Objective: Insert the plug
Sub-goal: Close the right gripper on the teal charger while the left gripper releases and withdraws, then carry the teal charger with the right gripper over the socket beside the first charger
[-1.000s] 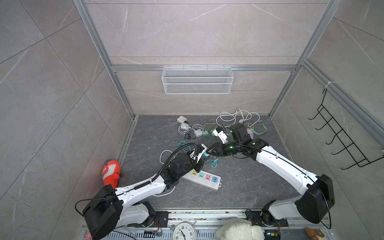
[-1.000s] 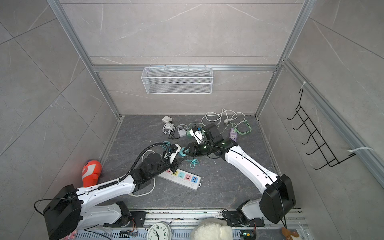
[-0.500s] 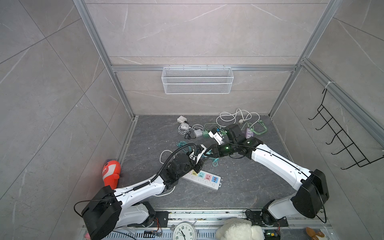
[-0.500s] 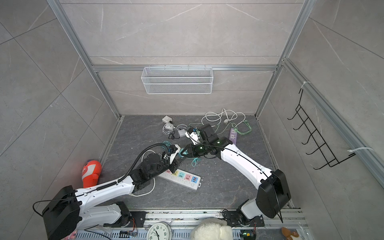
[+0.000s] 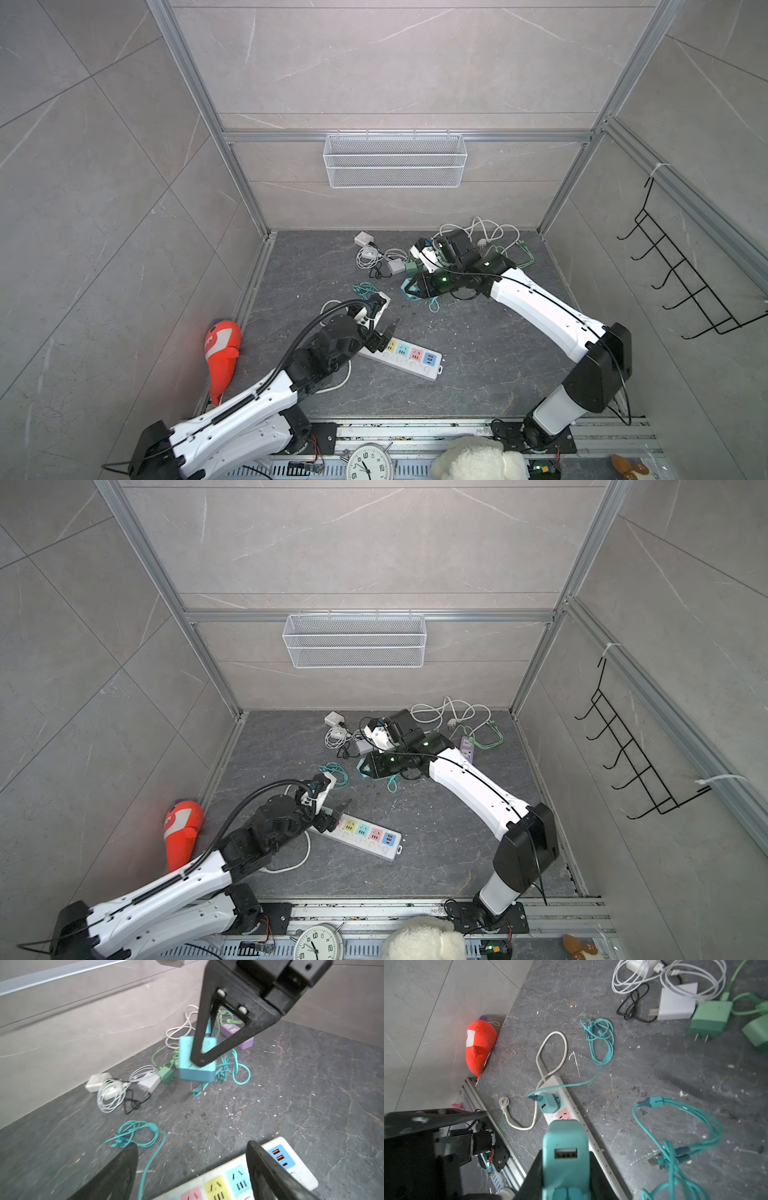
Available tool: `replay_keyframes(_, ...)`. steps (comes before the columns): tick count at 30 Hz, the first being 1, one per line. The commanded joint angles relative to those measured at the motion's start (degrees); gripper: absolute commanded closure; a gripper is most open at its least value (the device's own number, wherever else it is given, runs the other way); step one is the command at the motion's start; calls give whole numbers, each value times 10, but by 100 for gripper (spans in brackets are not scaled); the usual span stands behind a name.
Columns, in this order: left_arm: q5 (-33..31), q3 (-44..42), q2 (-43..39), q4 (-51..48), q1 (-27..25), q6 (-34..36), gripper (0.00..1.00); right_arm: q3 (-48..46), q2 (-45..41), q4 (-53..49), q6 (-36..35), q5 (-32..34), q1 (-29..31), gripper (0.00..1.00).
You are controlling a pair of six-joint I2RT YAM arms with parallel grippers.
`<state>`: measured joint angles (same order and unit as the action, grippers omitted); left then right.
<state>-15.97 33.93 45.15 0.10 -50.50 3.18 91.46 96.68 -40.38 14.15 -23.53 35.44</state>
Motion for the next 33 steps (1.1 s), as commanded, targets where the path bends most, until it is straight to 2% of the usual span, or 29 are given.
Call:
replay_keyframes(1, -133, 28, -78, -141, -1, -78, 16, 72, 58, -32, -58, -13, 0, 85)
replay_keyframes(5, -193, 39, -177, -270, -1, -160, 14, 136, 102, -32, -111, -42, 30, 84)
replay_keyframes(10, -273, 42, -274, -341, -1, -236, 15, 151, 109, -51, -184, 8, 89, 84)
replay_keyframes(14, -344, 48, -329, -402, -1, -307, 14, 103, 85, -43, -194, 56, 125, 85)
replay_keyframes(16, -354, 55, -346, -423, -1, -327, 14, 63, 62, -28, -192, 69, 137, 85)
replay_keyframes(19, -358, 65, -344, -444, 0, -345, 14, -8, 23, 0, -178, 93, 148, 85)
replay_keyframes(25, -359, 72, -287, -452, -1, -361, 14, -120, -27, 43, -153, 139, 174, 85)
replay_keyframes(33, -337, 22, -258, -367, -1, -348, 14, -156, -17, 87, -128, 203, 215, 86)
